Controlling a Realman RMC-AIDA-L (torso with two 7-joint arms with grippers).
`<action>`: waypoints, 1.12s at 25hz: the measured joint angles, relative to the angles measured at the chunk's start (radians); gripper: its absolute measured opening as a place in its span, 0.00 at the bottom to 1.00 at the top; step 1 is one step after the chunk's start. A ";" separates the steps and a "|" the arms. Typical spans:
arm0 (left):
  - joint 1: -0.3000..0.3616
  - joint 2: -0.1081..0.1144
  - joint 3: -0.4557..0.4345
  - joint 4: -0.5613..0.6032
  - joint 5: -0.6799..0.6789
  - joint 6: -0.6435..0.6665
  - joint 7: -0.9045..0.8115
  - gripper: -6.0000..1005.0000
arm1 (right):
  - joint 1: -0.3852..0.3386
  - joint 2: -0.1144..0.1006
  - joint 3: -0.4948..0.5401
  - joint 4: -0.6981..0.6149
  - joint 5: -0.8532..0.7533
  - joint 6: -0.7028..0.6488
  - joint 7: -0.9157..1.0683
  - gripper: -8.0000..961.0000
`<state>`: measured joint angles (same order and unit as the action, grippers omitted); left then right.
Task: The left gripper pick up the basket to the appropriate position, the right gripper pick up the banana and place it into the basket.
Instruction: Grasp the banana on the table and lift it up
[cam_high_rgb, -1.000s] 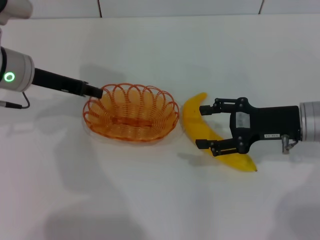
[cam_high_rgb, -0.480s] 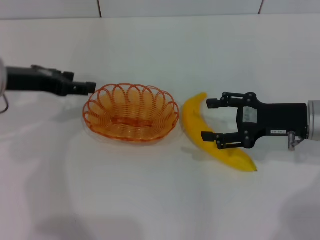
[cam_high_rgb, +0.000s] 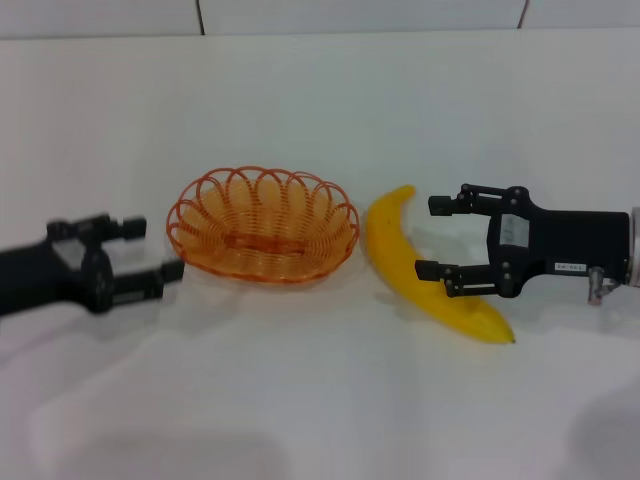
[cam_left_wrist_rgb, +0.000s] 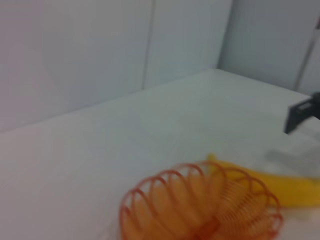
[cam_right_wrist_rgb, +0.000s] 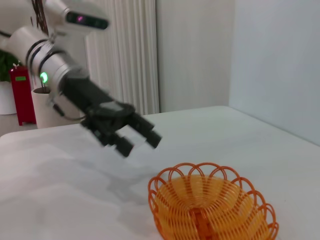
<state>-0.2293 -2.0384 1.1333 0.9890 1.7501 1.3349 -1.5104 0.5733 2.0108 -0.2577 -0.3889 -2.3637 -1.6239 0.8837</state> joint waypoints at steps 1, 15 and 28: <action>0.003 0.002 -0.009 -0.039 -0.011 0.014 0.056 0.80 | -0.004 0.000 0.000 0.000 0.000 0.000 0.000 0.85; -0.097 0.007 -0.140 -0.351 -0.033 0.051 0.364 0.80 | -0.001 0.020 -0.125 -0.099 -0.009 0.023 0.145 0.85; -0.100 0.008 -0.141 -0.356 -0.040 0.054 0.372 0.80 | 0.050 0.023 -0.259 -0.029 -0.011 0.221 0.245 0.85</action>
<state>-0.3290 -2.0309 0.9924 0.6333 1.7099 1.3890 -1.1385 0.6236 2.0342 -0.5169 -0.4184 -2.3747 -1.4029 1.1284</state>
